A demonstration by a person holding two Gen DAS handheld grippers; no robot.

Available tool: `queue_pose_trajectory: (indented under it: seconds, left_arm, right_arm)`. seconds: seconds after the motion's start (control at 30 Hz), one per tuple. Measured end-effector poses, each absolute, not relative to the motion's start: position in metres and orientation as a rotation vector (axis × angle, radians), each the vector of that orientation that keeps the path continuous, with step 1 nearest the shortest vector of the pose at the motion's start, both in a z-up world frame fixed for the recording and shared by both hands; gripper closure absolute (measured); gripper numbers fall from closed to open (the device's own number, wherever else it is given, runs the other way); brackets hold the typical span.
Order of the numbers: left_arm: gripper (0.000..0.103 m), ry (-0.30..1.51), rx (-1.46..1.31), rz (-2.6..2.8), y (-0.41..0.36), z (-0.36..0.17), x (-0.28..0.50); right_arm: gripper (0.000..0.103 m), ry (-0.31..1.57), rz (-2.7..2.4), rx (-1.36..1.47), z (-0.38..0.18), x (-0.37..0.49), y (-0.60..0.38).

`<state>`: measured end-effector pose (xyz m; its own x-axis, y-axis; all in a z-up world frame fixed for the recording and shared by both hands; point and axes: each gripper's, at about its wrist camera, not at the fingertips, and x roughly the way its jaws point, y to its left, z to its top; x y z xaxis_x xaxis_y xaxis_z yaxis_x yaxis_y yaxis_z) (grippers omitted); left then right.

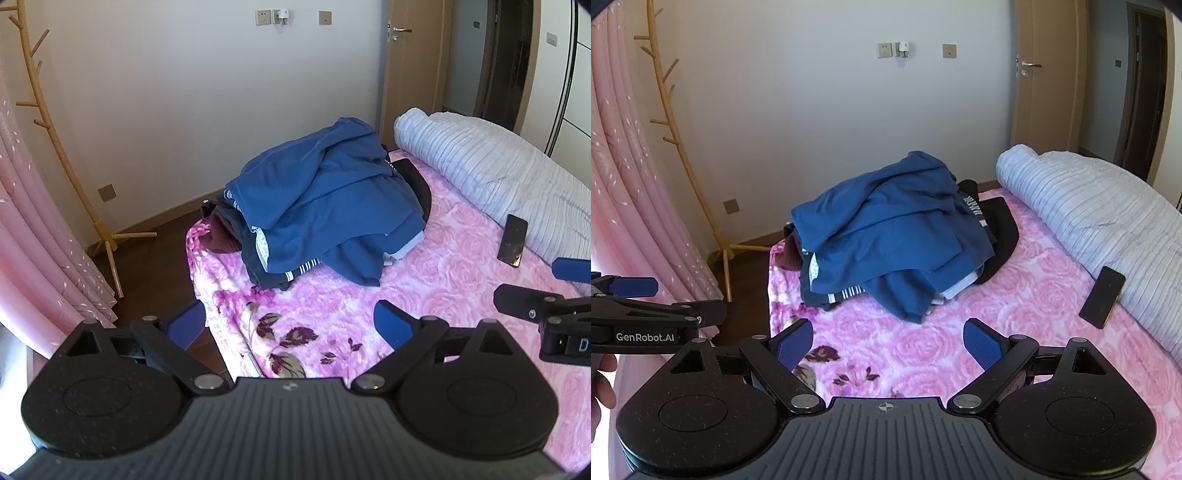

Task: Fold clothes
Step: 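Move both grippers toward the pile of blue clothes on the bed, then grasp the navy shirt with the right gripper and lift it from the pile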

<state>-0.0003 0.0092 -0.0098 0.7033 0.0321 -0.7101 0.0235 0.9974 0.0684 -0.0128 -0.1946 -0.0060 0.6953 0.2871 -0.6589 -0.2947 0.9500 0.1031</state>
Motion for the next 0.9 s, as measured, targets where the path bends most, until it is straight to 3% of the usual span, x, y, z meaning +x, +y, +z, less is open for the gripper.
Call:
queue_pose_trajectory:
  seconds: [0.57,0.9]
  left_arm:
    - [0.007,0.733,0.158,-0.038,0.023,-0.011,0.016]
    - [0.007,0.685,0.327,-0.150,0.053,-0.056,0.154]
  right_arm:
    - [0.012,0.606,0.402,-0.050,0.000,-0.002,-0.193]
    - [0.012,0.633,0.324,-0.108,-0.012,0.110,-0.182]
